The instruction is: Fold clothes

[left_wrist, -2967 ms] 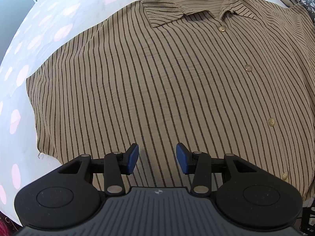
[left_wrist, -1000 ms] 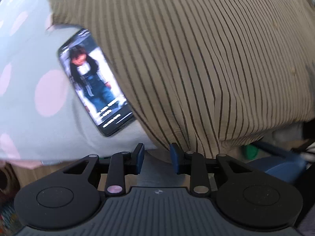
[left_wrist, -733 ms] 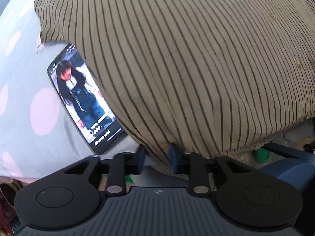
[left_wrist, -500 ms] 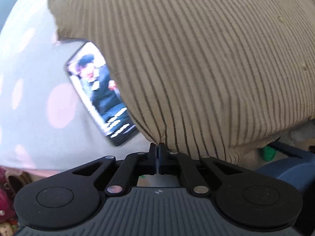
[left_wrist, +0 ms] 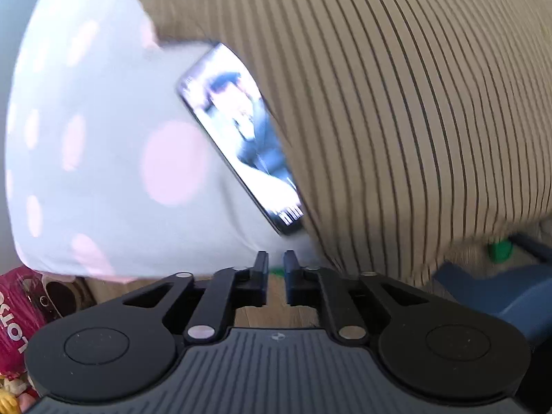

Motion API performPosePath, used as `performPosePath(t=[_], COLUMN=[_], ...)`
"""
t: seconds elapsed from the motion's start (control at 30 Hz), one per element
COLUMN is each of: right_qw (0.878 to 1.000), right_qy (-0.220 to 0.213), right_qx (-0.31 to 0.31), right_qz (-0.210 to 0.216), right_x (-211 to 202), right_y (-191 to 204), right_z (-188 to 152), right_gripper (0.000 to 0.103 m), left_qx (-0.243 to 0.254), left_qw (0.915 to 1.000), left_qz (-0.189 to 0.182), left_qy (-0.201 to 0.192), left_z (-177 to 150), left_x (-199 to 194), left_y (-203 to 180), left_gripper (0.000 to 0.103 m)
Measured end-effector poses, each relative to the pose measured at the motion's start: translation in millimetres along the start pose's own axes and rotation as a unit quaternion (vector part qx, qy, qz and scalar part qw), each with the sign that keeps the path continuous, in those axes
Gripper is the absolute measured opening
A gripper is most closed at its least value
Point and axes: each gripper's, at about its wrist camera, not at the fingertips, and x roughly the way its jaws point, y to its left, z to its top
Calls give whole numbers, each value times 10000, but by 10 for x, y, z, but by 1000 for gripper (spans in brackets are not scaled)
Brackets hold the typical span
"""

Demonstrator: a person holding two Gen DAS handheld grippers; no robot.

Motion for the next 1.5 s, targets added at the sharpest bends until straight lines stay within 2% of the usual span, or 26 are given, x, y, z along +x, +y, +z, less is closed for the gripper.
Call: performPosePath(t=[0.13, 0.27, 0.47, 0.73, 0.83, 1.1, 1.23, 1.43, 1.5], right_qw=[9998, 9991, 9982, 9978, 9980, 9987, 9990, 9993, 9994], right_qy=[-42, -93, -223, -281, -321, -282, -171, -30, 18], right_qx=[168, 407, 497, 318, 185, 69, 27, 50, 58], right_qz=[-55, -107, -269, -500, -514, -426, -404, -360, -345], right_x=[-18, -72, -122, -33, 24, 305, 412, 530, 569], right_y=[-72, -165, -190, -105, -42, 75, 99, 101, 101], right_z=[65, 193, 482, 982, 1156, 1416, 1456, 1508, 1525], right_gripper=[29, 30, 34, 37, 38, 40, 40, 40, 40], left_qx=[-473, -918, -1357, -1933, -2165, -2558, -2706, -2852, -2839], left_qw=[9973, 9903, 9788, 9588, 9498, 9304, 9245, 9219, 9196], left_qz=[-10, -103, -150, -419, -476, -538, -397, -396, -362], left_qy=[-565, -1042, -1525, -2042, -2206, -2569, -2656, -2594, -2690], left_z=[254, 522, 819, 1142, 1284, 1713, 1918, 2083, 2085], left_x=[-299, -475, -372, -96, -21, 286, 472, 730, 761], left_y=[337, 467, 746, 1104, 1242, 1490, 1572, 1605, 1588], left_gripper=[25, 38, 44, 46, 50, 51, 51, 51, 48])
